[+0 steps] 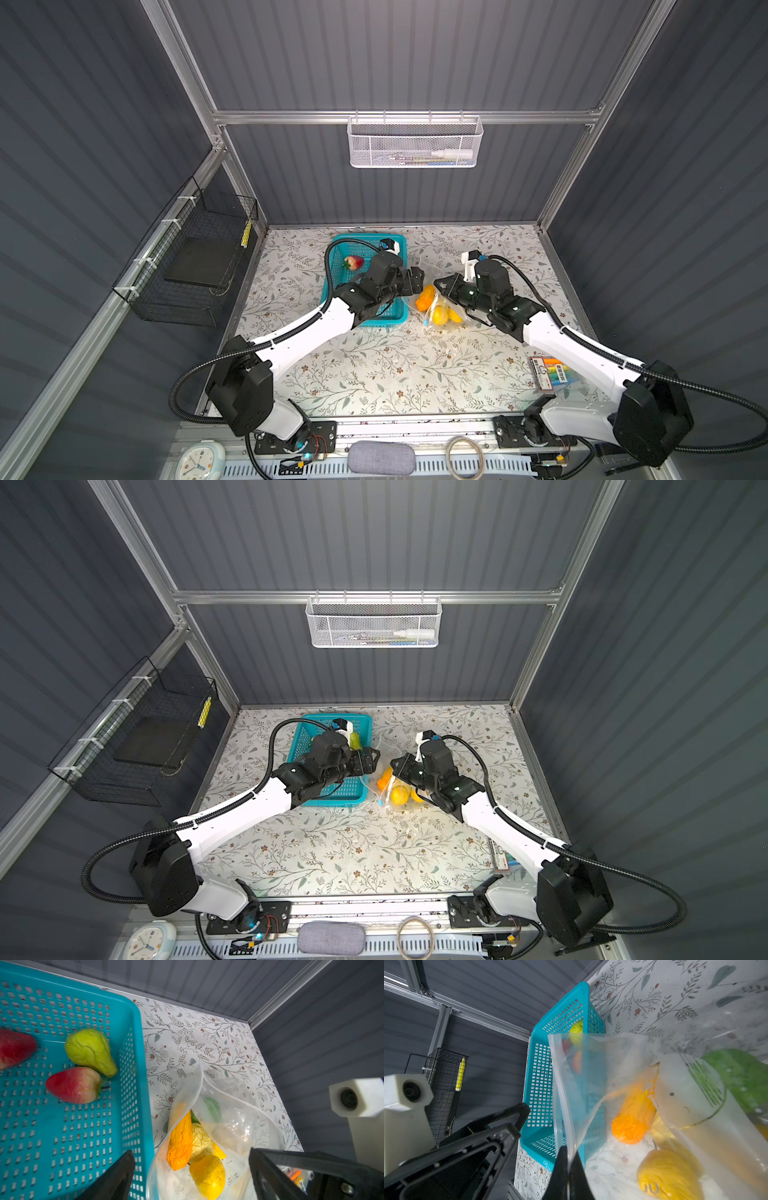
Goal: Place the food in the zip-top bag and seal the zipper
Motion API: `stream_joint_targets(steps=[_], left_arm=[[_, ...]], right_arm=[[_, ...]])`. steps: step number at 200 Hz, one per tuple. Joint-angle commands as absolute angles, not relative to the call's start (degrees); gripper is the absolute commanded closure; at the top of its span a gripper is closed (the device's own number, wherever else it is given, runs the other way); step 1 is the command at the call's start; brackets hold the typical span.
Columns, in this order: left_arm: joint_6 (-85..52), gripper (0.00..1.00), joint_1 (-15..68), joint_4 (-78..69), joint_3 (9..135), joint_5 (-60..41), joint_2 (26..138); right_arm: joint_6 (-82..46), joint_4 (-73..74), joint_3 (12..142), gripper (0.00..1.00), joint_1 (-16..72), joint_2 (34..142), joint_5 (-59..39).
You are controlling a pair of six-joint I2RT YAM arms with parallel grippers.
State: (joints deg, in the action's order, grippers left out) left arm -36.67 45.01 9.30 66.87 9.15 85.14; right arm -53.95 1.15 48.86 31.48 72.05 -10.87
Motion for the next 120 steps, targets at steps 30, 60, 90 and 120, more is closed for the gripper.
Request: stream_joint_targets(steps=[30,60,90,120], left_arm=[[-36.5,0.28,43.2,14.2,65.0,9.4,86.0],[-37.0,0.41,42.4,13.3,65.3,6.6,89.1],[-36.9,0.50,42.1,12.5,66.3,3.3,91.8],[-36.8,0.59,42.1,10.4,66.3,0.4,92.5]], right_arm=[[-53.7,0.4,48.3,1.00,31.4,71.6,-10.6],[-53.6,0.2,48.3,1.00,31.4,71.5,-10.6],[-53.4,-0.2,48.2,1.00,31.4,71.2,-10.3],[-53.3,-0.1,48.2,1.00,31.4,71.6,-10.4]])
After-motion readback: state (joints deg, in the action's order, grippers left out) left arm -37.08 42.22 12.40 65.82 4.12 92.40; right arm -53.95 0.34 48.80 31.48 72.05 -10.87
